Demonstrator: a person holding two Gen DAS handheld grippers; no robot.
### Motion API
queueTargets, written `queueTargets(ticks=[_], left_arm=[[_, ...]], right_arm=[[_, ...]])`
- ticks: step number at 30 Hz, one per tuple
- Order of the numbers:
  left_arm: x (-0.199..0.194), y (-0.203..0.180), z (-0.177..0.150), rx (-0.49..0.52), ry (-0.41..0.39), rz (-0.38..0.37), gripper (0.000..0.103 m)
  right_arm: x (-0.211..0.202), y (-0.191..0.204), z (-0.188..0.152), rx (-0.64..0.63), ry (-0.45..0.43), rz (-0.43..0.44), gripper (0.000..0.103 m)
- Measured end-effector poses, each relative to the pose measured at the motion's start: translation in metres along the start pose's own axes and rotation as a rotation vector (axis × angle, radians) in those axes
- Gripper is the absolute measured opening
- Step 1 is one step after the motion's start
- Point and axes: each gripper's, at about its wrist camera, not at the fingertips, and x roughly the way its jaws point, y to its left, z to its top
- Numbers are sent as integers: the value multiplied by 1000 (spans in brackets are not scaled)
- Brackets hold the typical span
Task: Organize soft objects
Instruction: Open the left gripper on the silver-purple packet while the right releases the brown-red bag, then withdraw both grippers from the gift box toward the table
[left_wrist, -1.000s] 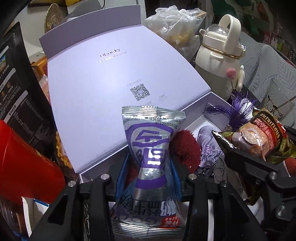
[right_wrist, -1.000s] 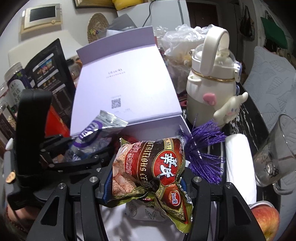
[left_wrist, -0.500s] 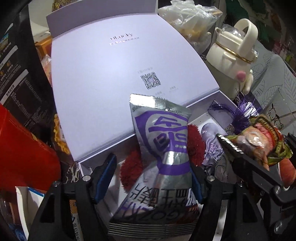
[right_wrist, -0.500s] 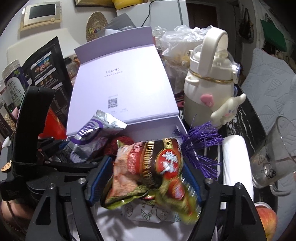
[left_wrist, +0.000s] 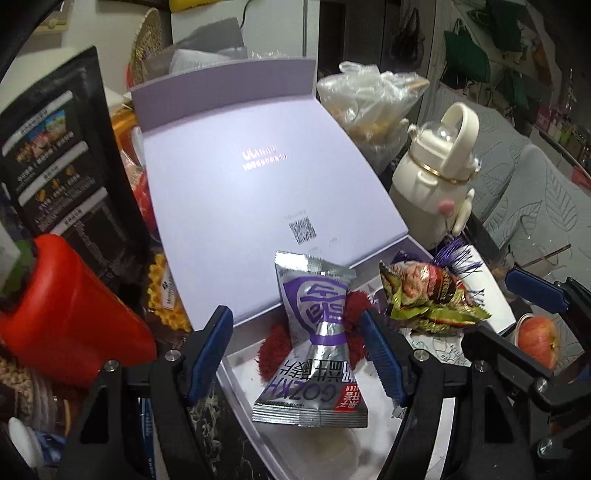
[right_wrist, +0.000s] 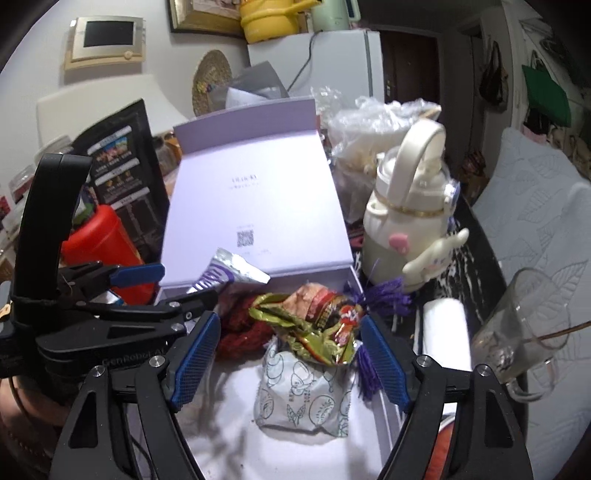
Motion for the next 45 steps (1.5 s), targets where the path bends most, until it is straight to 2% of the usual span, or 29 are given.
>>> queueTargets(ticks=[12,16,23,31,45], left_arm=[[-78,-13,16,14,-149,17,72],[-105,-19,11,34,-205,41,74],[-150,-28,-3,64,-274,9,75],[-186,-33,-24,95,-316,-6,75],[-223,-45,-68,145,-346,-76,75]], right_arm=[[-75,4,15,-4,-125,-28,80],[-101,10,13,-15,-155,-46,80],[-141,23,5,-22,-189,-70,83],[-177,39,-14,-33,-226,-86,84],[-220,56,-63,-27,-242,-125,86]])
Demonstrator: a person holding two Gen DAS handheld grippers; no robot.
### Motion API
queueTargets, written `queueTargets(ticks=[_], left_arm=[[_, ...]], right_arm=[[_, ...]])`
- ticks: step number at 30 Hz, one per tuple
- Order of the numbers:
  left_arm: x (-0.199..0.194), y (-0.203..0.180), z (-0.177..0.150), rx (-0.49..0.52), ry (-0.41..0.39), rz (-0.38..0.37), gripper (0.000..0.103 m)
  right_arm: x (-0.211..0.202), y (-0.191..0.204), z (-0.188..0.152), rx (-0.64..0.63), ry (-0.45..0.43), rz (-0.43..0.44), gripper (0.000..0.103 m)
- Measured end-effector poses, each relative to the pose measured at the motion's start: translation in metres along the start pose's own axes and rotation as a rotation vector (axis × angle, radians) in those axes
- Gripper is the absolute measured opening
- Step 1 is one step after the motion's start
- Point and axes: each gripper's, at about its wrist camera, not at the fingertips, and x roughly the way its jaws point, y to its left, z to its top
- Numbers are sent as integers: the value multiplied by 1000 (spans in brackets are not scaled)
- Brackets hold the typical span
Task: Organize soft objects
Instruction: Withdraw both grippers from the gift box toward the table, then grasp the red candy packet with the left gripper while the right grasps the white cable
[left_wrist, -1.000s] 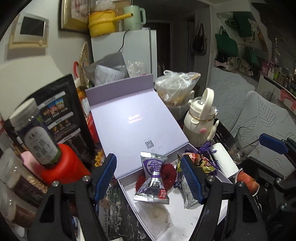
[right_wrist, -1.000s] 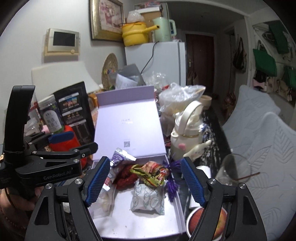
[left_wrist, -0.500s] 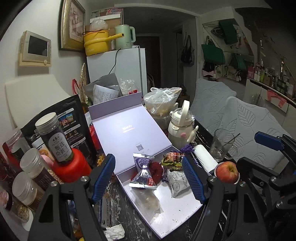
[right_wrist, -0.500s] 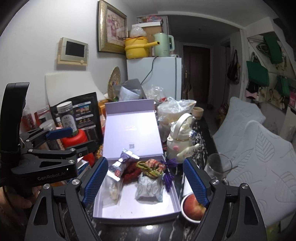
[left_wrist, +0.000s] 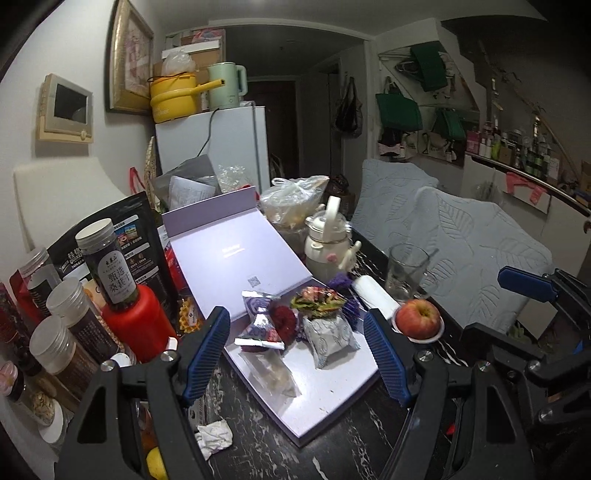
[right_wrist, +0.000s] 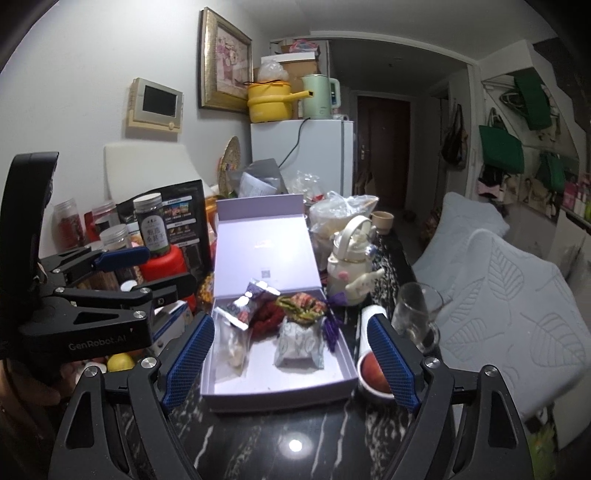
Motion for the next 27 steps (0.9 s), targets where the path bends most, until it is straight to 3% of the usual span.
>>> queueTargets(ticks=[17,27], left_arm=[[-21,-54,-46,86,37,-107,75],[-18,-84,-70,115,89,-220,75]], right_arm=[[-48,-5,-68,34,66,-88,86],[-74,-20,-108,97,104,-118,86]])
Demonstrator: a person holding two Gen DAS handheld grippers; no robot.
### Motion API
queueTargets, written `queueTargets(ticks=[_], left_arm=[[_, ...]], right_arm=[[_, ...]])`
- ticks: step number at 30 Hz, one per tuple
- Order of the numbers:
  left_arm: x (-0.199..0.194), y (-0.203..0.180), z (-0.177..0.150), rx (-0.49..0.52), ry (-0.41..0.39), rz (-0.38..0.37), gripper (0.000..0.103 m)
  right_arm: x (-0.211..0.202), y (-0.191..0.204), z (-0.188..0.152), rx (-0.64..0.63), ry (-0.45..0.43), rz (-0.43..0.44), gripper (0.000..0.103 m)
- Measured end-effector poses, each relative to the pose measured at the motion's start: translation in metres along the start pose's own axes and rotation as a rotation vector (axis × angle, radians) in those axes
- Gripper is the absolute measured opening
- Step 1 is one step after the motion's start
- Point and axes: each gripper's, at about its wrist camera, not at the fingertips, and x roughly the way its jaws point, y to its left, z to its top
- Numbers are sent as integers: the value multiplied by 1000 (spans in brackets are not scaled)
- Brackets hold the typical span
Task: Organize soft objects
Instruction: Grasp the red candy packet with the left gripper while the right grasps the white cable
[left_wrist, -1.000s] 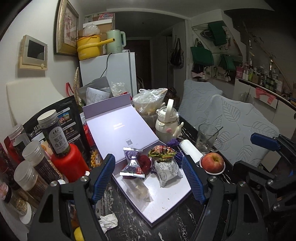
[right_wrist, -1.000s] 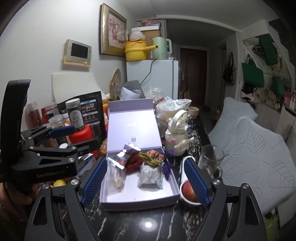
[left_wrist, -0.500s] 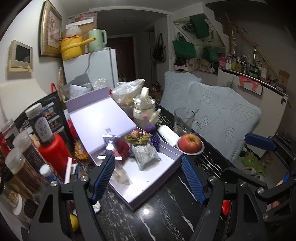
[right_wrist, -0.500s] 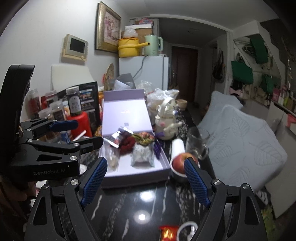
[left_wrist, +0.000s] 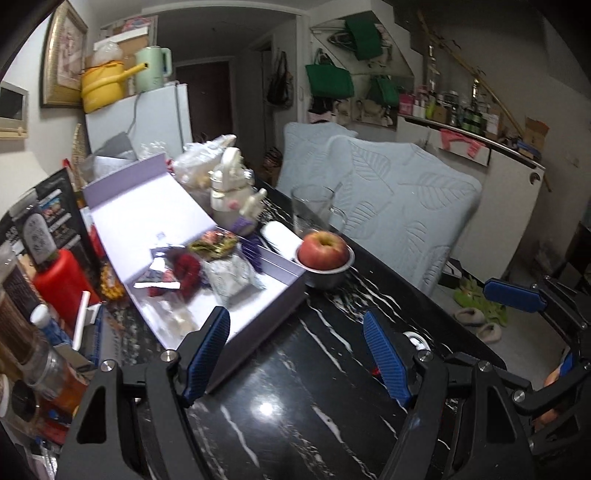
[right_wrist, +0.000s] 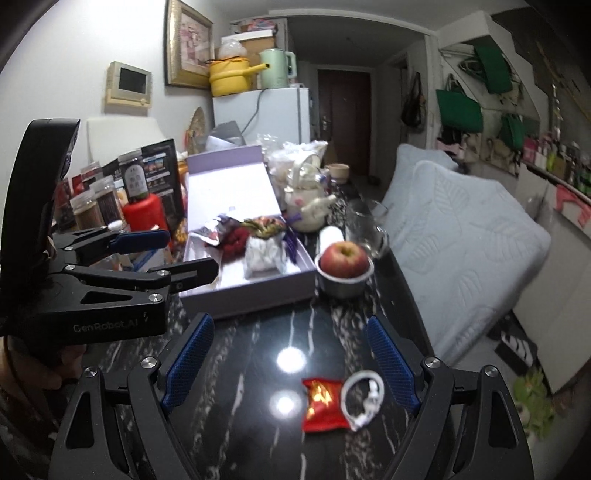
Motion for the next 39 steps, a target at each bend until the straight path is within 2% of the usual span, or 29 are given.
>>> queueTargets(ticks=[13,23,32,39], left_arm=[[31,-49,-18,53,70,-116,75],[66,-88,-36,63,161,-184,75],[104,-113,-53,75,256,-197,75],[127,-106,-64,40,321,-172,75]], right_arm=[[-4,-49,-44,120,80,-57,86],[-4,-86,-73,206,112,-82,86],[4,-110,-90,246,163,-102,86],[22,-116,-96,260,197,-68,86]])
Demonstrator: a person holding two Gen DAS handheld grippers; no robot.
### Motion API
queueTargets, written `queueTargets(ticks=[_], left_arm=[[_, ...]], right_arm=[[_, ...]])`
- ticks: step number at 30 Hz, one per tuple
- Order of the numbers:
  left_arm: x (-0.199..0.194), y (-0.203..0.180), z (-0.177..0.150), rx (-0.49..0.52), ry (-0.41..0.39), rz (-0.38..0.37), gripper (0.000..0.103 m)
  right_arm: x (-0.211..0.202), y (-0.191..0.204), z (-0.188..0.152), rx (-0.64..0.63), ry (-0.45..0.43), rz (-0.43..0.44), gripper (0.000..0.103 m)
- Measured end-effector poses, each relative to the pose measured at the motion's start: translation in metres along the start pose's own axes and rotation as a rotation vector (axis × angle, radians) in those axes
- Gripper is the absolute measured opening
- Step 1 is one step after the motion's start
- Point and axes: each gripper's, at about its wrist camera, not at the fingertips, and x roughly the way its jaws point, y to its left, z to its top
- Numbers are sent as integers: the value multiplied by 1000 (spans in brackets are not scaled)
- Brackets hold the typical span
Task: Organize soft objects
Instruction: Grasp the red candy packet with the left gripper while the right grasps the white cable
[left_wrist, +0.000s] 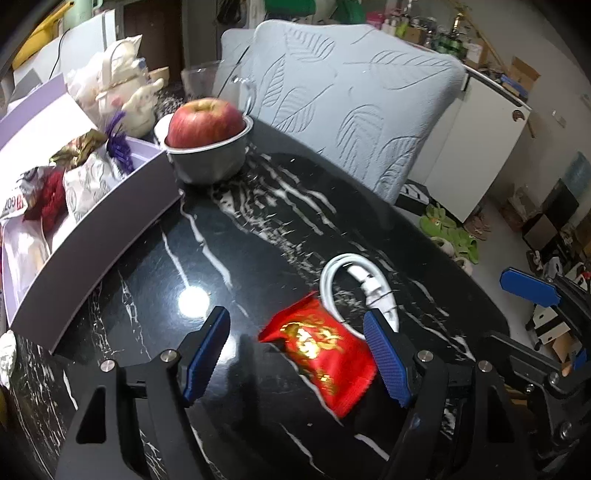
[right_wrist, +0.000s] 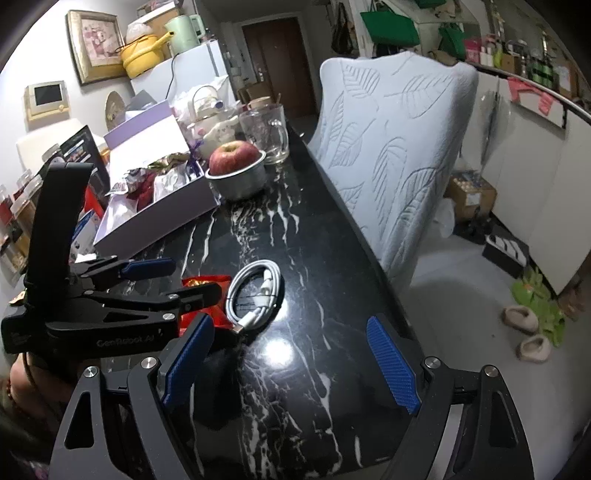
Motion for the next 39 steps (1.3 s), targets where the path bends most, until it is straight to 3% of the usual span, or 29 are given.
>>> queueTargets(ticks=[6,12,15,21,27,31,34,39], left_arm=[[10,13,-2,-26,23,-8,75],[19,22,-2,-16,54,41,75],[22,29,-2,24,84,8,75],[19,53,2,-22,70,15,75],[14,69,3,-70,60,-53,75],[14,69,2,-60,63,-69,75],[16,68,5,-50,61,-76,75],[21,63,7,-36,67,-96,75]], right_arm=[[15,4,2,-17,24,26,86],[30,7,4,-24,41,42,86],[39,11,5,-41,54,34,86],[58,20,10,-52,77,38,86],[82,37,14,-98,125,-1,86],[86,45,14,-137,128,-14,77],[87,44,16,-146,116,-35,52],[85,40,16,-144,116,-19,51]])
